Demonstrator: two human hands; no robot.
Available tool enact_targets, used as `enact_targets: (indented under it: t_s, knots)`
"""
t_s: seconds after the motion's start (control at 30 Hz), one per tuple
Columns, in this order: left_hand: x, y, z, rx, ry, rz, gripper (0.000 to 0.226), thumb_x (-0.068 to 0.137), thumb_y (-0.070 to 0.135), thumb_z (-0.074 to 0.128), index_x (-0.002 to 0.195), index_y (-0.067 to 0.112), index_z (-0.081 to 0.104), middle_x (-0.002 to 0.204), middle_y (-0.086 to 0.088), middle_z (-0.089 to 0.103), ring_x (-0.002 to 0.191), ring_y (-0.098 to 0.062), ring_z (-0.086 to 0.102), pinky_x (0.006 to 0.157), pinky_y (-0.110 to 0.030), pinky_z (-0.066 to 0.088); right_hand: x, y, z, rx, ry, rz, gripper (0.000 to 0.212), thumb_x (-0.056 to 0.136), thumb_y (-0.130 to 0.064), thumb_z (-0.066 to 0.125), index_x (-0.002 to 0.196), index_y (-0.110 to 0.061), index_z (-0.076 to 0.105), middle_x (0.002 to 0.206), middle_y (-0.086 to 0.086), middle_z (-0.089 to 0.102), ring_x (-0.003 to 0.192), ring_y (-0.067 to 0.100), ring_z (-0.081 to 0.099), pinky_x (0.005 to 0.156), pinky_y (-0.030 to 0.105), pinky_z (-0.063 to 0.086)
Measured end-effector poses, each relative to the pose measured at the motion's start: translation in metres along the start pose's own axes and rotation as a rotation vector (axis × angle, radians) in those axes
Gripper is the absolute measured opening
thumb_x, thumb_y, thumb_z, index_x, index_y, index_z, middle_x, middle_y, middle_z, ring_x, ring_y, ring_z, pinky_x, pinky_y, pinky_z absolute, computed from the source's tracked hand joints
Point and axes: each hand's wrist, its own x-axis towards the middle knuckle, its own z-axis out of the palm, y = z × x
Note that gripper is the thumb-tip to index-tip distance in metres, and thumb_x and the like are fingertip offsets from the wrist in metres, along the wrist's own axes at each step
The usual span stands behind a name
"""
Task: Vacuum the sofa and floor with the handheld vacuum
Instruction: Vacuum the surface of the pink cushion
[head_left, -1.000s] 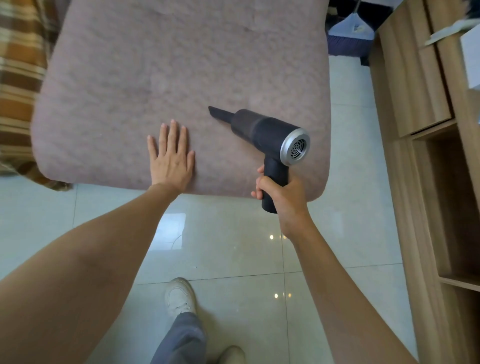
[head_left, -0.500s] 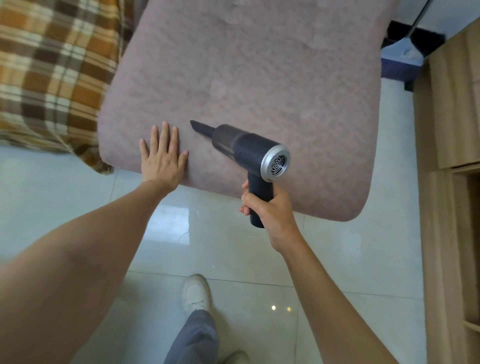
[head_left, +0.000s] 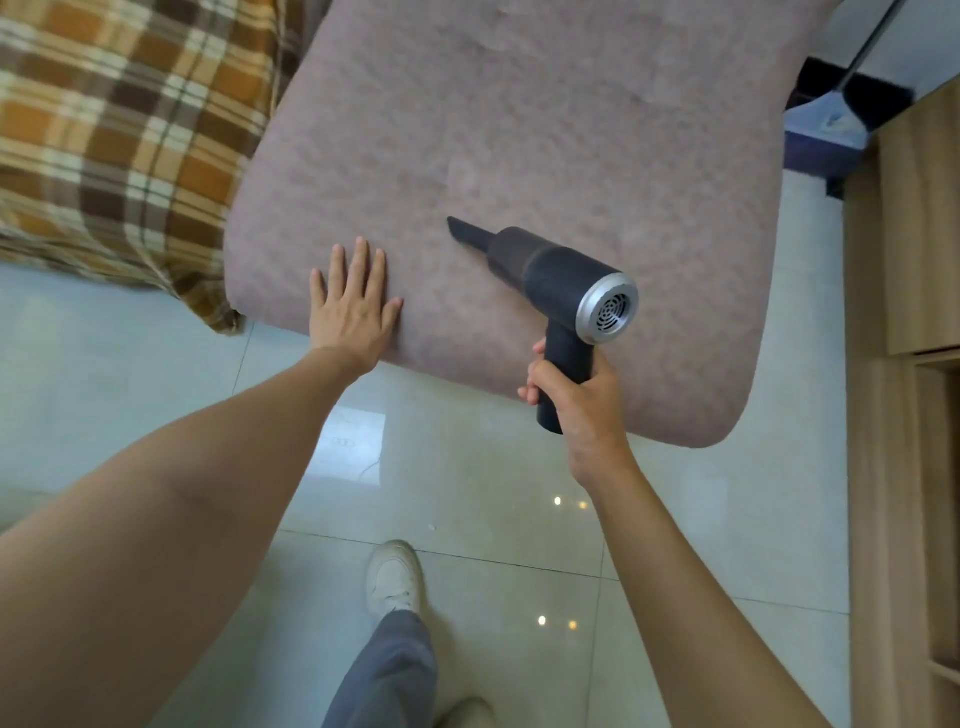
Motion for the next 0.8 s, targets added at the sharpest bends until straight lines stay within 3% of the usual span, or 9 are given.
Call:
enact_targets:
  t_s: [0.13, 0.37, 0.6, 0.8]
  knots:
    - [-0.005, 0.013, -0.004, -0.015, 0.002, 0.04, 0.061, 0.103, 0.043, 0.018, 0.154, 0.015, 0.001, 0.162, -0.005, -0.004, 0.148, -0.028, -0.005, 0.118, -0.048, 0.002, -0.012, 0.004, -0.011, 0.024, 0.023, 0.008, 0.017, 0.08, 0.005, 0.058, 0.092, -0.007, 0.058, 0.053, -0.001, 0.052, 0.054, 0.012, 0.05, 0.074, 0.039, 0.048]
    - [-0.043, 0.032, -0.012, -0.077, 0.081, 0.068, 0.054, 0.104, 0.035, 0.022, 0.151, 0.011, 0.019, 0.16, -0.007, 0.016, 0.147, -0.027, 0.007, 0.118, -0.047, 0.003, -0.051, 0.012, -0.034, 0.04, 0.008, -0.004, 0.016, 0.081, 0.005, 0.057, 0.09, -0.008, 0.059, 0.053, -0.002, 0.052, 0.052, 0.01, 0.05, 0.074, 0.042, 0.049]
    - [-0.114, 0.039, -0.016, -0.077, 0.163, 0.014, 0.053, 0.103, 0.035, 0.022, 0.15, 0.009, 0.025, 0.158, -0.01, 0.023, 0.146, -0.028, 0.014, 0.118, -0.047, 0.006, -0.117, 0.032, -0.062, 0.054, -0.021, -0.036, 0.019, 0.081, 0.007, 0.055, 0.089, -0.01, 0.058, 0.051, -0.002, 0.051, 0.051, 0.011, 0.051, 0.073, 0.044, 0.048]
    - [-0.189, 0.043, 0.006, -0.061, 0.142, -0.019, 0.054, 0.103, 0.037, 0.021, 0.151, 0.011, 0.022, 0.159, -0.008, 0.02, 0.147, -0.026, 0.011, 0.119, -0.046, 0.007, -0.176, 0.064, -0.078, 0.038, -0.057, 0.007, 0.017, 0.081, 0.006, 0.055, 0.09, -0.008, 0.058, 0.051, -0.002, 0.052, 0.052, 0.011, 0.05, 0.082, 0.051, 0.052]
